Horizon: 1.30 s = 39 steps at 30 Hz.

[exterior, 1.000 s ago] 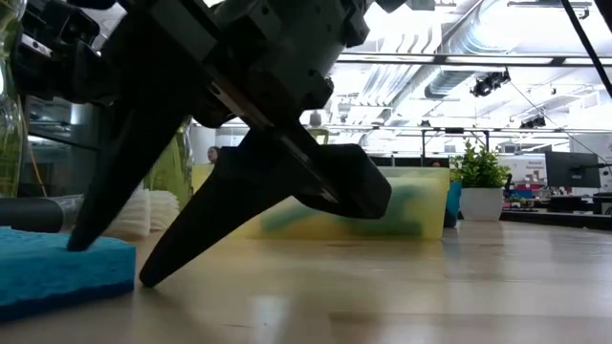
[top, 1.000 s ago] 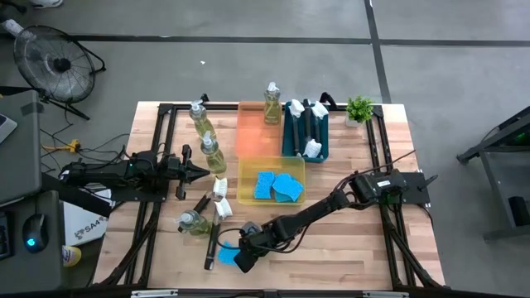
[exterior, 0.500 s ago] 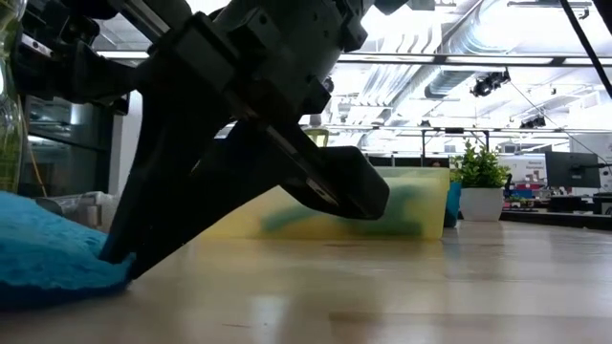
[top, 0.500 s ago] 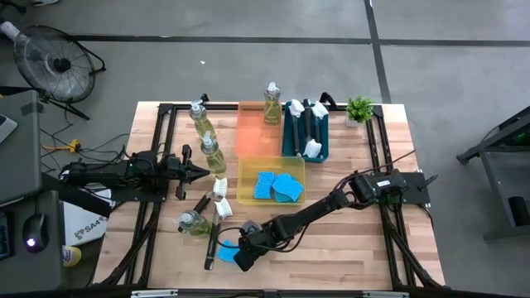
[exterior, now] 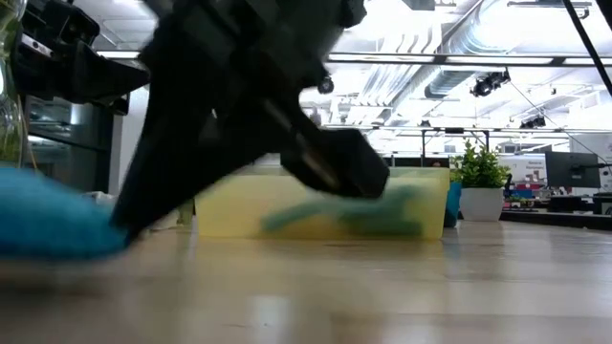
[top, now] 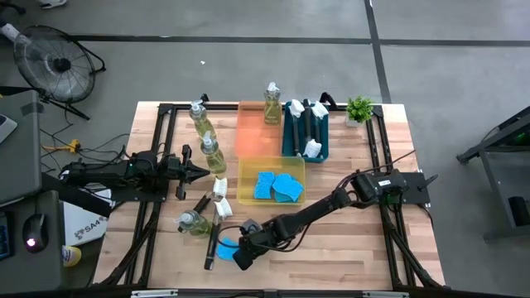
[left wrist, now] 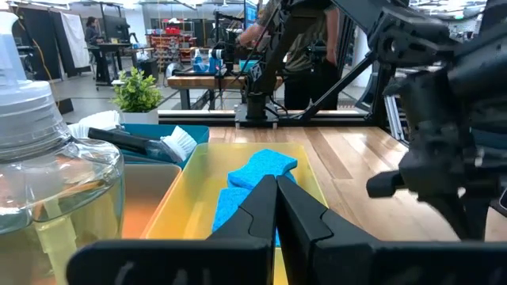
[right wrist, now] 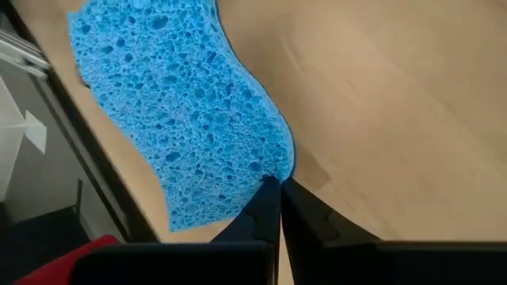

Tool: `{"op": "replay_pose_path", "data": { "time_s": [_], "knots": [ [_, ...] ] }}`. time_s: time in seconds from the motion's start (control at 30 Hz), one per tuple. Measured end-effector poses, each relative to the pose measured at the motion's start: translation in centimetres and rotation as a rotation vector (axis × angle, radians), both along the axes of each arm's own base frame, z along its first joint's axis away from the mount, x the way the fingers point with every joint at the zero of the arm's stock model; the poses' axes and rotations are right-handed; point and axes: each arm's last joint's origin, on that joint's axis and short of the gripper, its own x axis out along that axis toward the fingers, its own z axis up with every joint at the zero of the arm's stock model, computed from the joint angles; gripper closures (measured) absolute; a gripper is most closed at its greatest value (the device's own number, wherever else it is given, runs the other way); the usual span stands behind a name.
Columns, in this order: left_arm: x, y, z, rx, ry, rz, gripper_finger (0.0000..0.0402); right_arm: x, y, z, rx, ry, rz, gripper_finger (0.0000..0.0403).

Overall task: Pick & Place Kitchen Sink Supplies
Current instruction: Stack the sponge on top of the sponge in the yellow bin

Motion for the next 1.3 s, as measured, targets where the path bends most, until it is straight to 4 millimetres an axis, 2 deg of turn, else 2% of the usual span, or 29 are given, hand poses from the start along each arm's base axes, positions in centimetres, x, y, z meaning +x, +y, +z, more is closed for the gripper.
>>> {"op": "replay_pose_path", "data": {
  "time_s": [0.33,0.57,0.7,0.83,0.93,1.13,1.3],
  "knots": [
    [0.0,0.0,0.0,0.0,0.0,0.0,0.0401,-1.8,-1.3,4.6,-0.127,0.005,-0.084,0.0402],
    [0.0,0.0,0.0,0.0,0.0,-0.001,0.0401,-3.3,-2.2,6.9,-0.22,0.025,-0.134,0.0403],
    [0.0,0.0,0.0,0.0,0.0,0.0,0.0401,-4.6,-3.0,7.2,-0.243,0.035,-0.216,0.0403],
    [0.0,0.0,0.0,0.0,0.0,-0.001,0.0401,-6.7,-4.0,7.0,-0.216,0.009,-0.32,0.0403],
    [0.0,0.0,0.0,0.0,0.0,-0.001,0.0401,-8.6,-5.1,7.1,-0.197,-0.019,-0.381,0.0403],
    [0.0,0.0,0.0,0.0,0.0,0.0,0.0401,-12.2,-8.2,8.8,-0.19,-0.044,-0.48,0.0403],
    [0.0,0.0,0.0,0.0,0.0,0.0,0.0401,-13.2,-11.7,9.4,-0.194,-0.042,-0.552,0.0403]
  ]
}}
